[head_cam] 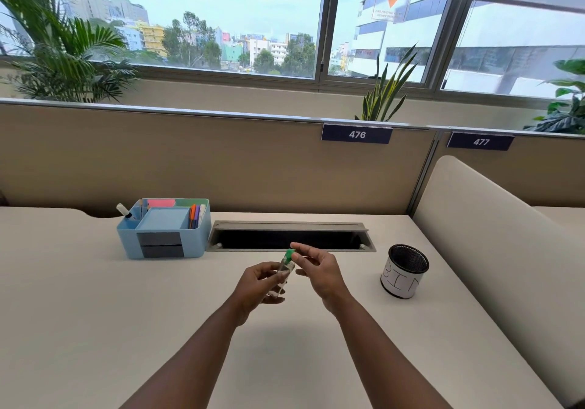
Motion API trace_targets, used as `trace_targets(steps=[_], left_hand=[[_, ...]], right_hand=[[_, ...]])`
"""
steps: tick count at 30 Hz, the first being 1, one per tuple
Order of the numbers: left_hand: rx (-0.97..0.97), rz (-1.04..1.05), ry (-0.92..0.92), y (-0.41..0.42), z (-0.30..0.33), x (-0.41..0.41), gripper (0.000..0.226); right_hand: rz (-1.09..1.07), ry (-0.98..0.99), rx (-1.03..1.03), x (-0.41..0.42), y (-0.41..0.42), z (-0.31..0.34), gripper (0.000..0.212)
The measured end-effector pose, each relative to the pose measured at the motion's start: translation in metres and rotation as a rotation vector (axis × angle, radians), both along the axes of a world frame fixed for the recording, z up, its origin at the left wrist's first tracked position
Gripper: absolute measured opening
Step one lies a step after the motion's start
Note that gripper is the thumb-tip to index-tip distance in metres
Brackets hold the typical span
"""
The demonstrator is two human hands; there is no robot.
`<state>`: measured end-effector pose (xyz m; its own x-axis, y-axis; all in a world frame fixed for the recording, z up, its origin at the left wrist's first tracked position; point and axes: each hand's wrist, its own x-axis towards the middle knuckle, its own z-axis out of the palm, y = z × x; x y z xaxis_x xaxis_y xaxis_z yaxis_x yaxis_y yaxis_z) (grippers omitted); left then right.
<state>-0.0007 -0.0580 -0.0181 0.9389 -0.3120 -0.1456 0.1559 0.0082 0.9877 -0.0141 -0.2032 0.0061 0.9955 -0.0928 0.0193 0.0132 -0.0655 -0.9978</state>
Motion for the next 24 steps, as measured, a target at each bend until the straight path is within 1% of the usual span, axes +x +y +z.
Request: trace_targets(steps=[4, 6, 15, 18, 20, 22, 24], left_hand=[[0.044, -0.021, -0.025, 0.003, 0.002, 0.0, 0.009], [0.095, -0.029, -0.05, 0.005, 0.002, 0.0, 0.014], [0.223, 0.026, -0.167, 0.008, 0.002, 0.002, 0.032], [0.246, 0.041, -0.195, 0.008, 0.003, 0.002, 0.029], [0.252, 0.036, -0.198, 0.008, 0.005, 0.002, 0.03], [0.271, 0.011, -0.196, 0.009, 0.006, 0.003, 0.03], [0.298, -0.034, -0.19, 0.011, 0.008, 0.003, 0.026]], right_hand=[[0.099, -0.004, -0.142, -0.002, -0.006, 0.007, 0.028], [0.127, 0.011, -0.181, -0.003, -0.01, 0.011, 0.028], [0.1, 0.087, -0.185, -0.005, -0.012, 0.016, 0.027], [0.055, 0.121, -0.183, -0.003, -0.01, 0.015, 0.024], [0.024, 0.136, -0.145, -0.003, -0.009, 0.014, 0.025], [0.028, 0.15, -0.141, -0.003, -0.009, 0.013, 0.024], [0.066, 0.163, -0.151, -0.005, -0.011, 0.013, 0.017]])
